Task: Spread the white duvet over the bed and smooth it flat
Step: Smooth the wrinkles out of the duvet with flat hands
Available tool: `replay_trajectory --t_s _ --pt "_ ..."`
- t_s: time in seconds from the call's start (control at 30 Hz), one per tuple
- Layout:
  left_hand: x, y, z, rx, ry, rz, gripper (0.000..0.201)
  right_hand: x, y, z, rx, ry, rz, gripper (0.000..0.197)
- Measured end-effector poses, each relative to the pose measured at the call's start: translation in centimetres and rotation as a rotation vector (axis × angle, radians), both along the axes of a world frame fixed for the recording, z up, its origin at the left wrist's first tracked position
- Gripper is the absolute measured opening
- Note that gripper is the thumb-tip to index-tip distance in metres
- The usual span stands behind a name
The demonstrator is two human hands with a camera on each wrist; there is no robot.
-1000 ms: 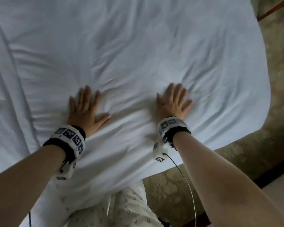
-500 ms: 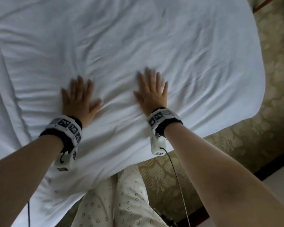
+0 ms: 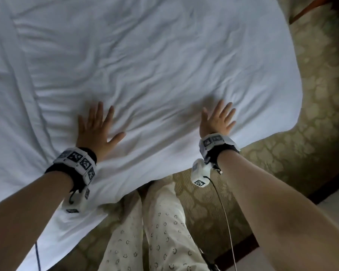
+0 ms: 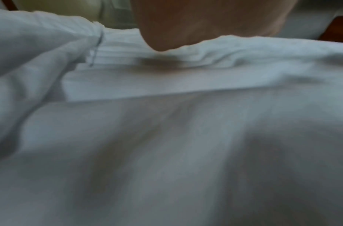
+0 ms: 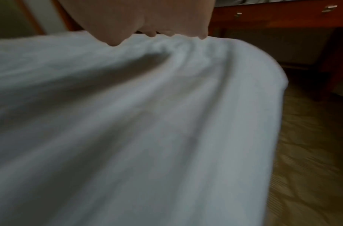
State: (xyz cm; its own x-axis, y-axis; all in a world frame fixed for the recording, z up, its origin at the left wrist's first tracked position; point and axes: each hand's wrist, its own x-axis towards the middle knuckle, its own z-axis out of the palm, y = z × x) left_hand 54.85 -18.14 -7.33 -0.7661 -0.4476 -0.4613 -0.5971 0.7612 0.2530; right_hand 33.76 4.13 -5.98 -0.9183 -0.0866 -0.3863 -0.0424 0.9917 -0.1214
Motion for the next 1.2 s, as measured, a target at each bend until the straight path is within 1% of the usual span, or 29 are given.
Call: replay_trajectory --t_s 0.07,0.13,0.2,0.23,0.27,0.3,0.37,0.4,0.43,0.5,0.53,0.6,0.63,0.67,0.7,0.73,0.77,0.8,0.87,0.9,0.93,0.97,1.0,1.07,1.13,1.17,1.2 --pt "-1.2 0.3 0.2 -0.019 0.042 0.041 0.078 0.4 -2.9 -0.1 -0.052 0.029 0.176 0.067" --pt "-2.4 0.7 -0.1 -0.045 0.092 0.073 0.073 1.2 -5.2 -0.6 -0.040 0.064 0.406 0.067" --pt "-3.2 1.5 -1.4 -0.078 0.094 0.090 0.072 1.7 -6.2 -1.8 0.008 0.071 0.690 0.066" --pt "-3.1 1.9 -1.8 -0.093 0.081 0.080 0.075 1.7 -5.8 -2.5 0.007 0.062 0.791 0.066" --pt "-2.8 2.6 -2.5 -0.100 0.061 0.065 0.079 1.1 -4.8 -3.4 0.008 0.038 0.819 0.065" --pt "-2.7 3.7 -3.2 -0.102 0.038 0.051 0.085 -0.3 -3.1 -4.3 0.010 0.004 0.754 0.066" --pt "-1.9 6.5 -3.9 -0.087 -0.026 -0.026 0.097 -3.5 1.9 -5.6 0.033 -0.033 0.441 0.067" --pt "-1.6 7.9 -4.0 -0.061 -0.077 -0.062 0.099 -5.0 4.9 -5.7 0.062 -0.031 0.304 0.068" --pt "-1.6 9.1 -4.0 -0.027 -0.122 -0.067 0.099 -6.7 7.7 -5.5 0.097 -0.025 0.207 0.070" --pt "-2.3 10.5 -3.5 0.028 -0.181 -0.036 0.099 -9.4 12.0 -4.5 0.152 -0.001 0.062 0.073" --pt "-3.1 10.9 -3.1 0.024 -0.181 -0.032 0.099 -10.5 13.1 -4.0 0.152 0.019 0.006 0.075" --pt "-6.3 11.5 -2.2 0.000 -0.106 -0.020 0.098 -13.6 13.6 -3.0 0.125 0.069 -0.056 0.079" --pt "-8.2 11.5 -1.8 -0.022 -0.054 -0.003 0.098 -15.0 13.0 -2.8 0.102 0.087 -0.054 0.083" --pt "-10.3 11.6 -1.5 -0.054 0.000 0.030 0.097 -16.3 11.8 -2.5 0.079 0.098 -0.006 0.090" --pt "-12.8 11.6 -1.1 -0.080 0.054 0.080 0.093 -17.5 10.4 -2.2 0.060 0.105 0.088 0.093" --pt "-15.3 11.6 -0.9 -0.093 0.103 0.133 0.090 -18.3 8.7 -1.9 0.042 0.116 0.209 0.089" --pt "-17.8 11.7 -0.8 -0.098 0.141 0.177 0.087 -18.8 6.9 -1.7 0.014 0.113 0.339 0.079" --pt "-20.1 12.0 -0.7 -0.097 0.156 0.208 0.083 -19.1 5.3 -1.5 -0.012 0.103 0.471 0.070" --pt "-23.9 13.1 -1.2 -0.091 0.131 0.217 0.076 -19.3 3.7 -1.7 -0.036 0.086 0.722 0.064" --pt "-25.3 14.1 -1.7 -0.091 0.107 0.192 0.074 -19.8 4.0 -2.2 -0.030 0.066 0.817 0.062" --pt "-26.2 15.2 -2.3 -0.087 0.098 0.151 0.074 -20.6 5.0 -2.8 -0.023 0.046 0.849 0.061" --pt "-26.6 16.4 -3.0 -0.078 0.106 0.093 0.076 -21.6 6.7 -3.5 -0.013 0.034 0.800 0.061" --pt "-26.6 17.7 -3.5 -0.065 0.114 0.011 0.078 -22.8 8.6 -4.1 0.003 0.030 0.675 0.062" --pt "-26.1 20.1 -4.1 -0.060 0.090 -0.179 0.080 -26.0 13.6 -5.0 0.059 0.006 0.302 0.067" --pt "-26.1 21.5 -4.0 -0.053 0.061 -0.310 0.078 -28.7 19.3 -4.8 0.141 -0.035 -0.114 0.081" --pt "-26.4 21.7 -3.7 -0.047 0.061 -0.343 0.078 -29.5 21.9 -4.2 0.175 -0.037 -0.265 0.089" --pt "-26.8 21.7 -3.5 -0.044 0.070 -0.346 0.078 -30.1 23.8 -3.5 0.199 -0.029 -0.347 0.088"
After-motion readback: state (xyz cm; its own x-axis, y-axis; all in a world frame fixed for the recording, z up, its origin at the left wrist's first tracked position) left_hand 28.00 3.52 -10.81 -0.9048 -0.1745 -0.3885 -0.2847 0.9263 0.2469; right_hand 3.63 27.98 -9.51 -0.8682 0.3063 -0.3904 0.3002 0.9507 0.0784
